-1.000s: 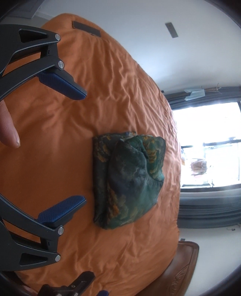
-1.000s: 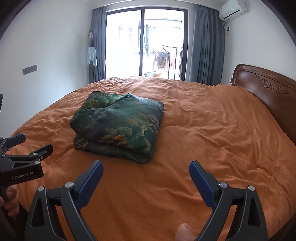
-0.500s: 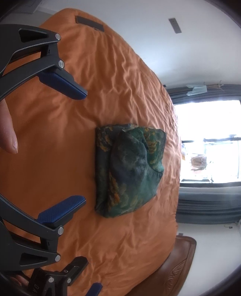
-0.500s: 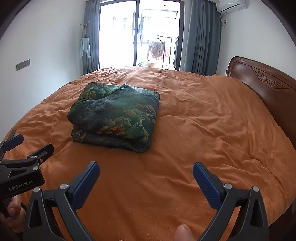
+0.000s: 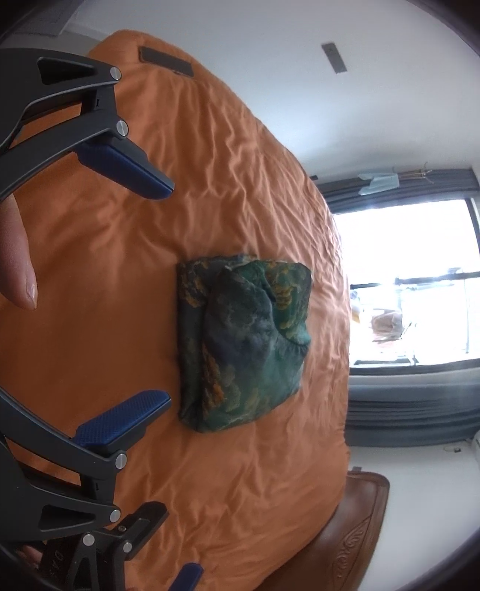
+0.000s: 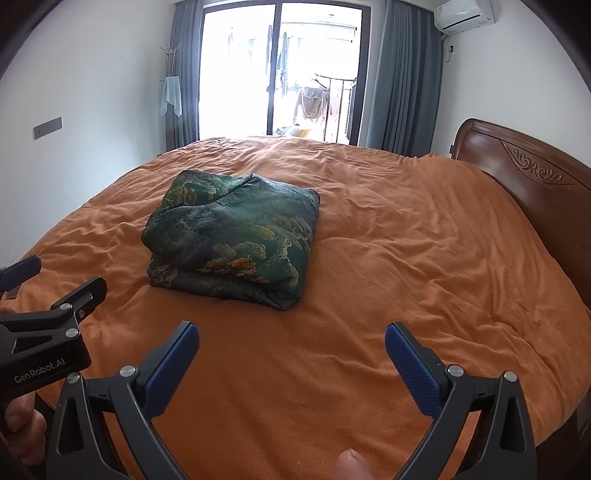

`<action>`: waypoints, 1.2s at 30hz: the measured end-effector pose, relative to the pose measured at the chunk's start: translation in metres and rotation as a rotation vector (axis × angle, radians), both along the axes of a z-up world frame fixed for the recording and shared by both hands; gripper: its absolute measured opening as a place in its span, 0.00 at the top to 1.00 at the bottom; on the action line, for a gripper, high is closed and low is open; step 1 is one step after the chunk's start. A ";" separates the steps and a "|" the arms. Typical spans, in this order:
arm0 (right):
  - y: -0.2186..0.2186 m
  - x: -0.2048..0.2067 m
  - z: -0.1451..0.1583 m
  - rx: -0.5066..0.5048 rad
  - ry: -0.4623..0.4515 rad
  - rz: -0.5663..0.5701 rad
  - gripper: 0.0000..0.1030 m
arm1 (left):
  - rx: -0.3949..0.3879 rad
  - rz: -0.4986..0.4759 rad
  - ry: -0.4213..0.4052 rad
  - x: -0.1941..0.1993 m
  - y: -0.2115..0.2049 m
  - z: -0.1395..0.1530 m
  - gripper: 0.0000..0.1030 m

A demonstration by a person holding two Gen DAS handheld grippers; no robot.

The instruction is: Fold large clothes

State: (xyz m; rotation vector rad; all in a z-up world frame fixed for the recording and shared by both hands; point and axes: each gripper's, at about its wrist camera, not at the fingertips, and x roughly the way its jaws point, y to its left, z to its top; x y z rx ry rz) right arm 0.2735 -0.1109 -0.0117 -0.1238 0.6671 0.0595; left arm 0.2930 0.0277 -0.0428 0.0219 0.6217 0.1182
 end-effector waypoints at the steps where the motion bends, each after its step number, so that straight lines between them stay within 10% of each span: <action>1: 0.001 -0.001 0.000 -0.001 -0.002 0.002 0.01 | -0.003 -0.004 -0.001 -0.001 0.000 0.002 0.00; 36: 0.002 -0.012 0.014 -0.022 -0.005 0.009 0.01 | -0.012 0.004 0.021 -0.009 -0.008 0.013 0.00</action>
